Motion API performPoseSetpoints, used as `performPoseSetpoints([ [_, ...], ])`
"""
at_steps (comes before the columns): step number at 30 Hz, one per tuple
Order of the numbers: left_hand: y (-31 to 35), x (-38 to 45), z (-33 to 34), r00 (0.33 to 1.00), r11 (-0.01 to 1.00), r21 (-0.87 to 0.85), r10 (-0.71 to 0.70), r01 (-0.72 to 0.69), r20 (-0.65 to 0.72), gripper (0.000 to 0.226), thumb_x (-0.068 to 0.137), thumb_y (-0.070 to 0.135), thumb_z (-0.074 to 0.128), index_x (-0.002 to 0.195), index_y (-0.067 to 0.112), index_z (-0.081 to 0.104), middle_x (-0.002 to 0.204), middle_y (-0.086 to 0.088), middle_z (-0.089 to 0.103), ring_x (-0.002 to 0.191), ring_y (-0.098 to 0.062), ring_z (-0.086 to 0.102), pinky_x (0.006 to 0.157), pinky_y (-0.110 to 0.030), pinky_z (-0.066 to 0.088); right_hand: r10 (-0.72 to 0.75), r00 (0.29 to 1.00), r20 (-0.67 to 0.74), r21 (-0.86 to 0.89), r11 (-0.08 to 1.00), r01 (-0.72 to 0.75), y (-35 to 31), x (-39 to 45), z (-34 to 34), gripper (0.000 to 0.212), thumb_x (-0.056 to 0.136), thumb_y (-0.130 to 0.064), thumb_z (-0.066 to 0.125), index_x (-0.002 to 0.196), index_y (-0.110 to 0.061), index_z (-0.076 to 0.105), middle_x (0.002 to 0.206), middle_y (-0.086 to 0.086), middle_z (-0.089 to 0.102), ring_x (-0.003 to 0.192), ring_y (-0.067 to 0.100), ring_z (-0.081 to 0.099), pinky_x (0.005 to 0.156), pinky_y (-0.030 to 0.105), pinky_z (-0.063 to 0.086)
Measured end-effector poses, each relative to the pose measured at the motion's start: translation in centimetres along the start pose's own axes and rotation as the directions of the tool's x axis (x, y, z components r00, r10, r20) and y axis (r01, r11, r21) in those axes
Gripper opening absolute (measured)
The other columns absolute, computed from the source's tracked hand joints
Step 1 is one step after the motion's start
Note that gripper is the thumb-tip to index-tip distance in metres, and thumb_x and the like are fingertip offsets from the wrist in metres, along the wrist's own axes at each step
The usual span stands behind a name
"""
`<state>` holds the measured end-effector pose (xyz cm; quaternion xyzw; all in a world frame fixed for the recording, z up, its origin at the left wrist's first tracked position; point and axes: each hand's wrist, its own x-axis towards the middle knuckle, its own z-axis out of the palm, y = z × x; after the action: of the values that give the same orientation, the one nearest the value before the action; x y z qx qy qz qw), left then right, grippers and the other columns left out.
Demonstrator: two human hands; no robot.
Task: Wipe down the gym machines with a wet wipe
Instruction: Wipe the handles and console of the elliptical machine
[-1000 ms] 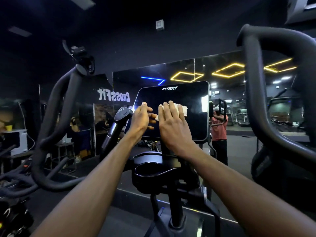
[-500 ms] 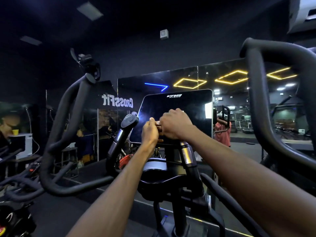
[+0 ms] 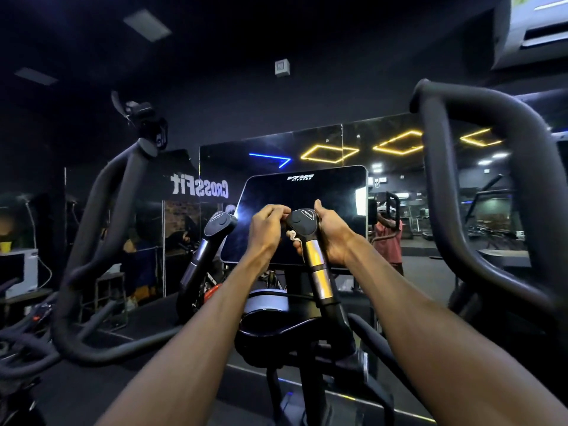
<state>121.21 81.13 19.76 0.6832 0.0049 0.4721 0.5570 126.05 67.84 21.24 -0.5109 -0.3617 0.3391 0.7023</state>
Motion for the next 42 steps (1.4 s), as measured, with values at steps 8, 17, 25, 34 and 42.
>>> performPoseSetpoints([
  [8, 1.1, 1.4, 1.9, 0.982, 0.971, 0.223, 0.04, -0.082, 0.184, 0.039, 0.099, 0.025, 0.046, 0.071, 0.026, 0.072, 0.085, 0.004, 0.072, 0.089, -0.02, 0.065, 0.083, -0.039, 0.052, 0.039, 0.999, 0.036, 0.099, 0.994, -0.043, 3.1, -2.2, -0.8, 0.084, 0.097, -0.071, 0.013, 0.091, -0.002, 0.061, 0.067, 0.014, 0.057, 0.053, 0.024, 0.055, 0.055, 0.03, 0.048],
  [17, -0.1, 1.2, 3.5, 0.976, 0.916, 0.353, 0.136, -0.189, 0.17, 0.057, 0.107, 0.039, 0.028, 0.09, 0.001, 0.066, 0.081, -0.008, 0.067, 0.084, -0.026, 0.062, 0.08, -0.037, 0.047, 0.049, 0.994, 0.095, 0.167, 0.984, -0.064, 5.5, -3.7, -1.8, 0.082, 0.094, -0.074, 0.02, 0.093, -0.006, 0.065, 0.071, 0.013, 0.059, 0.05, 0.022, 0.051, 0.049, 0.028, 0.047],
  [25, -0.5, -0.1, 3.4, 0.979, 0.954, 0.233, 0.163, -0.187, 0.121, 0.084, 0.083, 0.084, 0.013, 0.089, 0.023, 0.071, 0.088, -0.002, 0.072, 0.091, -0.021, 0.067, 0.092, -0.046, 0.051, -0.029, 0.987, -0.156, -0.006, 1.0, 0.028, 6.4, -4.2, -0.6, 0.08, 0.098, -0.07, 0.016, 0.078, -0.003, 0.057, 0.058, 0.013, 0.055, 0.046, 0.024, 0.051, 0.048, 0.028, 0.046],
  [34, -1.1, -0.5, 4.1, 0.982, 0.969, 0.164, 0.187, -0.185, -0.002, 0.065, 0.1, 0.062, 0.022, 0.092, 0.023, 0.074, 0.093, 0.003, 0.071, 0.09, -0.012, 0.064, 0.082, -0.025, 0.046, -0.769, 0.531, -0.355, -0.935, 0.305, -0.182, 12.6, -5.3, 3.1, 0.052, 0.104, -0.041, 0.03, 0.145, -0.009, 0.031, 0.125, 0.015, 0.055, 0.107, 0.036, 0.057, 0.081, 0.044, 0.046],
  [42, -0.4, -2.2, 5.2, 0.964, 0.978, 0.114, 0.191, -0.172, -0.184, 0.043, 0.106, 0.04, 0.037, 0.095, 0.015, 0.07, 0.09, 0.0, 0.07, 0.083, -0.012, 0.063, 0.077, -0.023, 0.046, -0.811, 0.473, -0.344, -0.938, 0.324, -0.127, 16.7, -6.6, 2.8, 0.066, 0.101, -0.047, 0.036, 0.153, -0.01, 0.018, 0.133, 0.014, 0.046, 0.114, 0.035, 0.052, 0.087, 0.046, 0.047],
])
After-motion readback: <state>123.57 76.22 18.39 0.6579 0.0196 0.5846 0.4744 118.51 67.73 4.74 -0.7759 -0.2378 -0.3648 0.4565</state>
